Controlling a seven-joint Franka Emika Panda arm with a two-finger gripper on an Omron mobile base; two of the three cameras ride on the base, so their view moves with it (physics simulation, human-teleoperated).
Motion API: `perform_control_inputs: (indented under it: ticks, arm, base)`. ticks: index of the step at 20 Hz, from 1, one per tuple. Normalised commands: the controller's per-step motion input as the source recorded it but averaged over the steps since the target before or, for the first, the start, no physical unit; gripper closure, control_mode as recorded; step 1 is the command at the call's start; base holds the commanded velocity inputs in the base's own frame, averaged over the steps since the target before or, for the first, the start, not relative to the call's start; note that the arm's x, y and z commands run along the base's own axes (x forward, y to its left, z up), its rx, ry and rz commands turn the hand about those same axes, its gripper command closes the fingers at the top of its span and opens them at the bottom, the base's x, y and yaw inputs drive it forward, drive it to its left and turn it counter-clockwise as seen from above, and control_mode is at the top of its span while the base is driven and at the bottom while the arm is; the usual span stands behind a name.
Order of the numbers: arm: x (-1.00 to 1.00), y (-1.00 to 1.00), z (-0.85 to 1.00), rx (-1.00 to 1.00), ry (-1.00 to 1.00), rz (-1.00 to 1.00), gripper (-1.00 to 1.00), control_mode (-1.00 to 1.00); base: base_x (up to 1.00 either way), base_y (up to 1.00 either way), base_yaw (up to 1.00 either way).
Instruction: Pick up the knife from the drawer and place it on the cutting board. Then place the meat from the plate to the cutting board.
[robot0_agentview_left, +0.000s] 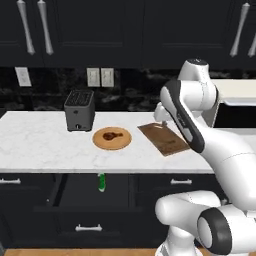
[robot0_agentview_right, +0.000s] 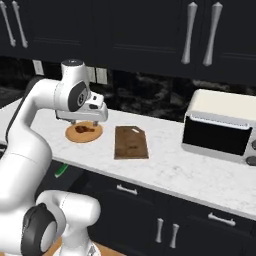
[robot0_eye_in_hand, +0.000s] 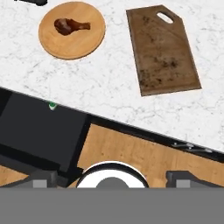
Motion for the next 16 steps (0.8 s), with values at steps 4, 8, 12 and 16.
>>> perform_control_inputs:
  ticks: [4,8,12,16]
  arm:
    - [0.00,0.00,0.00,0.00,0.00,0.00,-1.00,1.00]
    - [0.00,0.00,0.00,0.00,0.00,0.00,-1.00,1.00]
    - [0.00,0.00,0.00,0.00,0.00,0.00,-1.00,1.00]
    - [0.00,0.00,0.00,0.00,0.00,0.00,-1.00,1.00]
  base:
    - [0.13,-0.11,0.29]
    - [0.19,-0.49,0.36]
    - [0.34,-0.49,0.37]
    - [0.36,-0.39,0.28]
